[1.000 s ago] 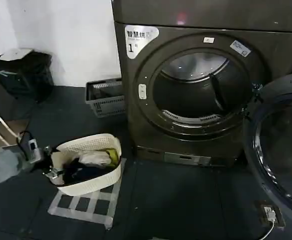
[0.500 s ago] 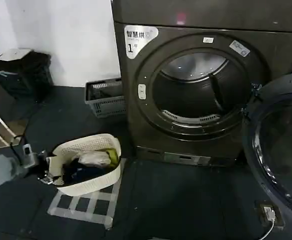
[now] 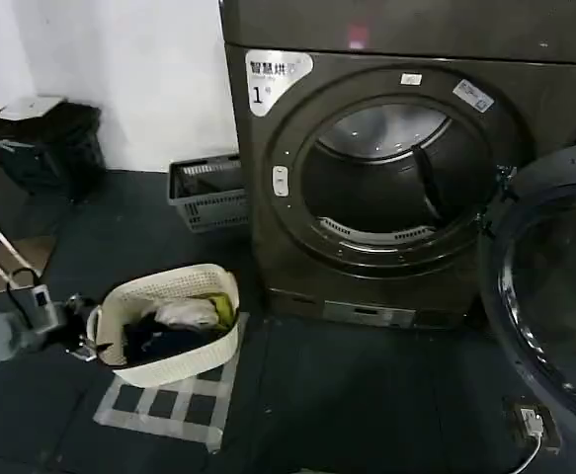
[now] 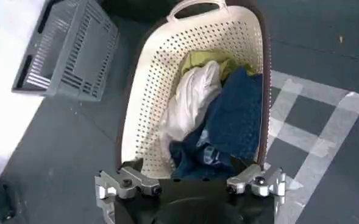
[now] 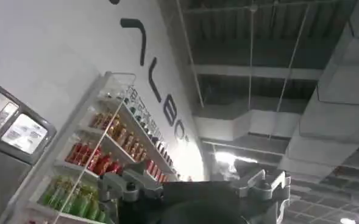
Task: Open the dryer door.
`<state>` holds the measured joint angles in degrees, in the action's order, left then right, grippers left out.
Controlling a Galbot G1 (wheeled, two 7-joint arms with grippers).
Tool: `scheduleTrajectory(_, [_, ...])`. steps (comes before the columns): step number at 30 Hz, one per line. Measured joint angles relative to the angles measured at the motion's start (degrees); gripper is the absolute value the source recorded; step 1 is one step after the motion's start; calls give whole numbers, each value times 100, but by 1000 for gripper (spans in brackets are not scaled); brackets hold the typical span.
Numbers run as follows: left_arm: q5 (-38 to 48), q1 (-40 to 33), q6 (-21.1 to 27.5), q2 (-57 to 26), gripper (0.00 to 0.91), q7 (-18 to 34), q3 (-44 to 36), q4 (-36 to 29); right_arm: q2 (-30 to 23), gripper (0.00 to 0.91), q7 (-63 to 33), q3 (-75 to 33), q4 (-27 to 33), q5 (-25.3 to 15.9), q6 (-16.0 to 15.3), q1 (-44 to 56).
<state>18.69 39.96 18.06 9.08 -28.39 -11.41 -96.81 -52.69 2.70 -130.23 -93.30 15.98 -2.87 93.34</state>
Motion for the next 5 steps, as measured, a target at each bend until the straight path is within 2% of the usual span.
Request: scheduleTrajectory(5, [4, 21, 2, -10, 907, 1, 47, -4, 0, 907, 1, 4, 15, 0, 5, -17])
